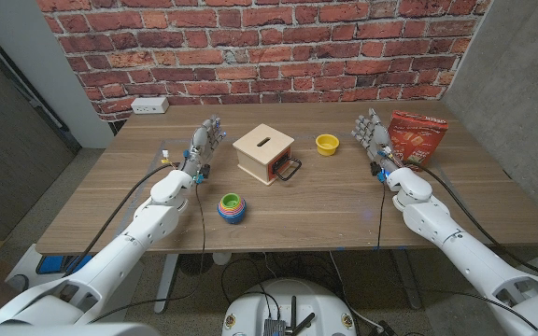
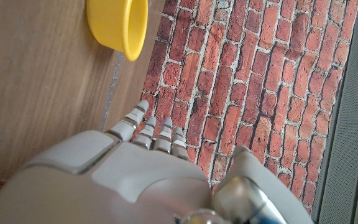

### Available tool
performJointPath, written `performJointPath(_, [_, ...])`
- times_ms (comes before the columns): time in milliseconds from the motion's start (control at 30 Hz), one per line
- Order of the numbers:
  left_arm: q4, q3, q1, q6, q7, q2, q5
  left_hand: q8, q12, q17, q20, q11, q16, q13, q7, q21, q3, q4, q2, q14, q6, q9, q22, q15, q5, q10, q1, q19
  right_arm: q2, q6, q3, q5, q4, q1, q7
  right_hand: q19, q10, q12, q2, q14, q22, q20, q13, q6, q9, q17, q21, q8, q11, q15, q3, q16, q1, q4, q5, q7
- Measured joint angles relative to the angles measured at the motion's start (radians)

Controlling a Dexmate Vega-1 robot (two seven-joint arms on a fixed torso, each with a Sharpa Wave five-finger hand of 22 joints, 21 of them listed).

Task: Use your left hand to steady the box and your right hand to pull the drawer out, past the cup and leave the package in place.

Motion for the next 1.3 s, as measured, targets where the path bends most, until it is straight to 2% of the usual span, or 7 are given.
performJointPath(233, [-0.034, -0.006, 0.023, 0.010, 0.035, 0.012, 0.010, 0.000, 0.000, 0.000, 0.000, 0.000, 0.000, 0.000, 0.000, 0.000, 0.003, -0.002, 0.000, 0.000, 0.000, 0.000, 0.000, 0.000, 0.000, 0.000, 0.000, 0.000, 0.012, 0.029, 0.002, -0.001, 0.028, 0.004, 0.007, 0.009, 0.007, 0.000, 0.000, 0.006, 0.000, -0.002, 0.000, 0.005, 0.000, -0.003, 0.000, 0.004, 0.007, -0.006, 0.000, 0.000, 0.000, 0.000, 0.000, 0.005])
performJointPath(500, [-0.083, -0.012, 0.048, 0.037, 0.074, 0.030, 0.020, 0.000, 0.000, 0.000, 0.000, 0.000, 0.000, 0.000, 0.000, 0.000, 0.007, -0.007, 0.000, 0.000, 0.000, 0.000, 0.000, 0.000, 0.000, 0.000, 0.000, 0.000, 0.017, 0.049, 0.003, -0.001, 0.045, 0.004, 0.018, 0.011, 0.013, 0.000, 0.000, 0.006, 0.000, 0.000, 0.000, 0.005, 0.000, -0.003, 0.000, 0.004, 0.002, -0.006, 0.000, 0.000, 0.000, 0.000, 0.006, 0.005])
performJointPath(1033, [-0.179, -0.024, 0.084, 0.084, 0.119, 0.074, 0.035, 0.000, 0.007, 0.000, -0.005, -0.006, 0.004, 0.000, -0.004, 0.000, 0.012, -0.021, 0.005, 0.000, 0.004, 0.000, 0.000, 0.000, 0.000, 0.006, 0.005, 0.005, 0.009, 0.041, 0.001, -0.001, 0.040, -0.001, 0.027, 0.013, 0.013, 0.000, 0.000, 0.011, 0.000, -0.002, 0.000, 0.007, 0.000, -0.008, 0.000, 0.004, 0.002, -0.011, -0.004, 0.000, 0.000, 0.004, 0.010, 0.003])
performJointPath(1300, [-0.237, -0.036, 0.108, 0.113, 0.144, 0.113, 0.054, 0.000, 0.007, 0.000, -0.005, -0.011, 0.004, 0.000, -0.004, 0.000, 0.016, -0.025, 0.005, 0.006, 0.003, 0.000, 0.000, -0.006, 0.000, 0.011, 0.005, 0.005, 0.007, 0.037, 0.000, 0.002, 0.036, -0.005, 0.029, 0.014, 0.012, 0.000, 0.000, 0.011, 0.000, -0.004, 0.000, 0.007, 0.000, -0.012, 0.000, 0.004, 0.002, -0.011, -0.004, 0.000, 0.000, 0.004, 0.010, 0.003])
